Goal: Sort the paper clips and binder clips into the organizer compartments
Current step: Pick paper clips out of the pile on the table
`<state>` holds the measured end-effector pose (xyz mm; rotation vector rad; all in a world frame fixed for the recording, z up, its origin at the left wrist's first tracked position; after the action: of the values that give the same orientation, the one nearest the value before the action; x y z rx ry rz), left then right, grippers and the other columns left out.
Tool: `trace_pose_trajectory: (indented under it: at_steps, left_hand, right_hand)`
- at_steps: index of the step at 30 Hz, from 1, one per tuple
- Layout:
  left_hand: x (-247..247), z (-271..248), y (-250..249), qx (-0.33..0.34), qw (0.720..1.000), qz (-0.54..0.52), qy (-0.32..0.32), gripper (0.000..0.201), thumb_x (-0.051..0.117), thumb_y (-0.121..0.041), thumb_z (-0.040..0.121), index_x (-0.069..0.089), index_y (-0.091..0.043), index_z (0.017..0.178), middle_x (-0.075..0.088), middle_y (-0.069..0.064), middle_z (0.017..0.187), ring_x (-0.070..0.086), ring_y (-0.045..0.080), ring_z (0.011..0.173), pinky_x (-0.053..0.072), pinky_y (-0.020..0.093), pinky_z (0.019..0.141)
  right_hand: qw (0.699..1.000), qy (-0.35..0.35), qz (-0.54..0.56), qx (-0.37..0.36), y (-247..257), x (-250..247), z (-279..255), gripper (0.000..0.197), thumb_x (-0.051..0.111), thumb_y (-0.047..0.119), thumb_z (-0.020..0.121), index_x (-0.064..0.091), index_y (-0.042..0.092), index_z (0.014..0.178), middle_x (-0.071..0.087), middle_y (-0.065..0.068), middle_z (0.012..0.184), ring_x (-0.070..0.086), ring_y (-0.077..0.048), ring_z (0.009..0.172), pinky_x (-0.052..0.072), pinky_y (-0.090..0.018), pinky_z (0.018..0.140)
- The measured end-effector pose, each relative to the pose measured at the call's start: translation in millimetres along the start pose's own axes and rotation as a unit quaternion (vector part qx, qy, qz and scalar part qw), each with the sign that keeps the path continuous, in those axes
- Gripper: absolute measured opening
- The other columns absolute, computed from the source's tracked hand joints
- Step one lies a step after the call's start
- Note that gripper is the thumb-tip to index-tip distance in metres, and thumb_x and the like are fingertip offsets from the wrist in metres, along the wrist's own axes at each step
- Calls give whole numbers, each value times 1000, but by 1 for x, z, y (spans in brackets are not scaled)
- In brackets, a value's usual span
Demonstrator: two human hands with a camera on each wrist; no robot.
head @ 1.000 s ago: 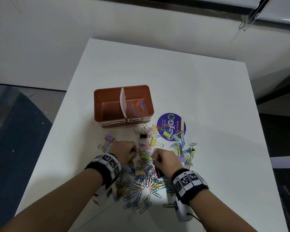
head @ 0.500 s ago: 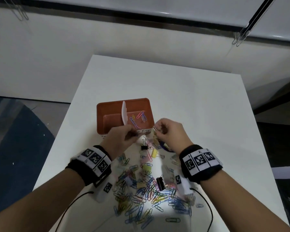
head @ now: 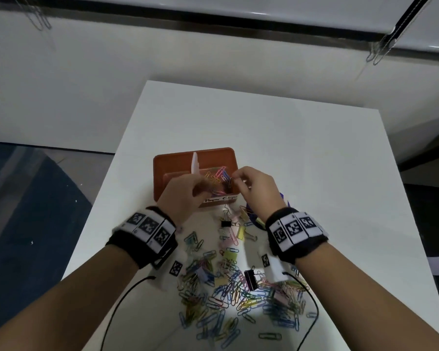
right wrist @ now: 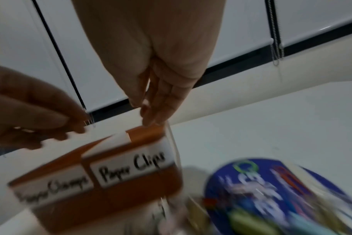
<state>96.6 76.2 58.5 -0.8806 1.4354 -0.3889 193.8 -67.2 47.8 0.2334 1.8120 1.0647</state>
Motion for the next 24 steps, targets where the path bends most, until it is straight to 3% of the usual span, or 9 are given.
trace_pose_trajectory:
  at_steps: [3,6,8,9,12,14,18,22,24]
  left_hand:
    - [10,-33,28,-19,999,21,28,17,69,-16,82,66,-13,98,64,-6,88,59,6,77,47,12,72]
    - [30,-61,64,-66,994,63,56,19,71,-21,79,65,-15,96,63,-5,88,58,13,79,50,24,77]
    - [44,-70,80,-81,988,109,72,24,70,-29,79,64,-19,100,62,-4,95,57,17,87,49,30,82]
    - [50,-72,85,-85,985,132,74,26,68,-33,80,63,-21,103,62,-3,100,57,19,92,48,32,84]
    - [59,-69,90,-115,961,235,88,33,58,-46,83,58,-28,111,59,-4,111,52,21,105,42,35,89]
    - [63,-64,89,-132,943,287,103,40,53,-56,82,56,-27,111,58,-3,113,50,22,108,39,36,91]
    - [72,-56,86,-147,927,325,118,48,56,-64,75,56,-26,104,58,-3,110,49,22,108,37,39,91]
    - [79,-53,88,-173,936,284,117,28,60,-50,80,59,-30,100,62,-5,108,48,21,111,33,39,93]
    - [81,-52,89,-178,943,255,118,22,61,-45,81,61,-32,99,64,-7,108,48,20,112,33,39,94]
  right_hand:
    - [996,91,10,25,-28,14,-34,13,51,21,96,64,20,98,70,6,88,66,-9,77,51,-22,70]
    - [984,164,-72,11,-55,36,-64,16,53,20,94,63,29,86,68,7,93,63,-8,80,55,-27,78]
    - [977,186,-103,25,-74,48,-77,32,57,19,91,49,40,68,65,9,89,60,-7,76,52,-27,76]
    - [974,192,-114,39,-83,53,-82,33,58,19,90,49,41,67,65,9,91,59,-7,77,50,-26,76]
    - [970,185,-145,66,-99,65,-86,14,61,20,87,65,30,95,65,7,101,61,-10,86,51,-26,83]
    - [969,169,-169,62,-102,72,-85,18,64,23,85,65,24,103,63,6,100,60,-12,87,51,-28,82]
    - [971,141,-183,58,-101,84,-80,19,69,29,80,65,23,98,58,5,96,58,-15,87,47,-28,77]
    - [975,134,-170,53,-100,93,-76,6,65,24,83,66,20,86,61,0,94,60,-22,85,48,-30,73]
    - [973,142,-178,43,-99,96,-76,8,58,20,85,66,18,84,61,-2,92,61,-25,83,50,-31,71]
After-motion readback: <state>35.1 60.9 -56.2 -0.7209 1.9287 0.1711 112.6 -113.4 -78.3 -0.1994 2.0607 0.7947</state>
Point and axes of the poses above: each hand's wrist, its own z-axis towards the middle knuckle, its own x-axis out of the palm, y = z × x, the point moved 5 cm from there along z, towards the middle knuckle
